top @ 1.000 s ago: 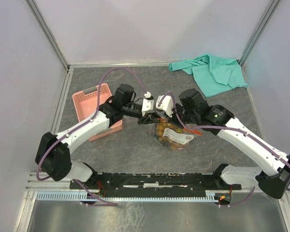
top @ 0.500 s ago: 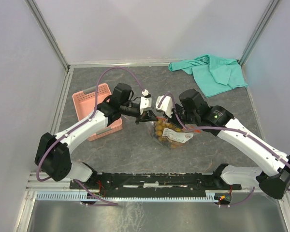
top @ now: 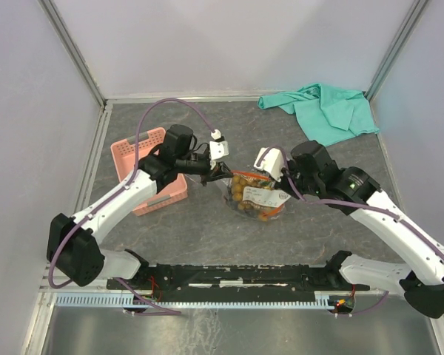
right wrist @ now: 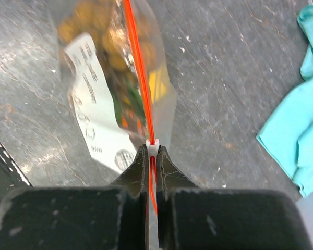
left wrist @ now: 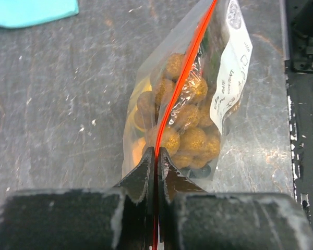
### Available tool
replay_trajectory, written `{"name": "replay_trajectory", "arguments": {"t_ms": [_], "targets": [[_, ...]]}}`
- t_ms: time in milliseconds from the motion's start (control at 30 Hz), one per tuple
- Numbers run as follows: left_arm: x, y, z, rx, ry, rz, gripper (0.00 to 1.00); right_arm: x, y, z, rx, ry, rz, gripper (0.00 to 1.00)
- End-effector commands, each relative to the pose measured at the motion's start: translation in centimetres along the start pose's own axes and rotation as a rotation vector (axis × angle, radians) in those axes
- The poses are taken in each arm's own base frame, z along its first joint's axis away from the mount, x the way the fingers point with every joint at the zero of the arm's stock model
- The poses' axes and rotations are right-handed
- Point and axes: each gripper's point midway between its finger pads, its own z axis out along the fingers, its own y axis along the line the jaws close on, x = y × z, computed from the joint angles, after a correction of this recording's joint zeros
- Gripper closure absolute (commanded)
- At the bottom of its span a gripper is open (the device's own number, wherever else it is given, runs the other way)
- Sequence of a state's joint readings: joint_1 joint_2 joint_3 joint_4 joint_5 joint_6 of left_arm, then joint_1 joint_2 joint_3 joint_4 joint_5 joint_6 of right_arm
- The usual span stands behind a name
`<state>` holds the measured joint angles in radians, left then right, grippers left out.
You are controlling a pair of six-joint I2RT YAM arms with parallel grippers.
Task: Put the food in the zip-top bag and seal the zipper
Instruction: Zip the zipper food storage bag at the center of the board.
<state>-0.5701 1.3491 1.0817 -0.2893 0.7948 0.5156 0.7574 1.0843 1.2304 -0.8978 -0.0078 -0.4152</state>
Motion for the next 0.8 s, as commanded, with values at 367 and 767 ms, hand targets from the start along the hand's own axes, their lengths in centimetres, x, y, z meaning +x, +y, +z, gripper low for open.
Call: {"name": "replay_trajectory", "arguments": {"t_ms": [367, 767], "targets": [[-2.2, 5.4, -3.1, -0.267, 0.0, 0.026, 0.97, 3.4, -7.0, -2.4, 0.353, 0.111, 0.163, 0.98], [-0.2, 4.3, -1.6, -0.219, -0.025, -0.026, 0.74, 1.3, -6.1, 1.8, 0.249, 0.011, 0.19, 0.95]]}}
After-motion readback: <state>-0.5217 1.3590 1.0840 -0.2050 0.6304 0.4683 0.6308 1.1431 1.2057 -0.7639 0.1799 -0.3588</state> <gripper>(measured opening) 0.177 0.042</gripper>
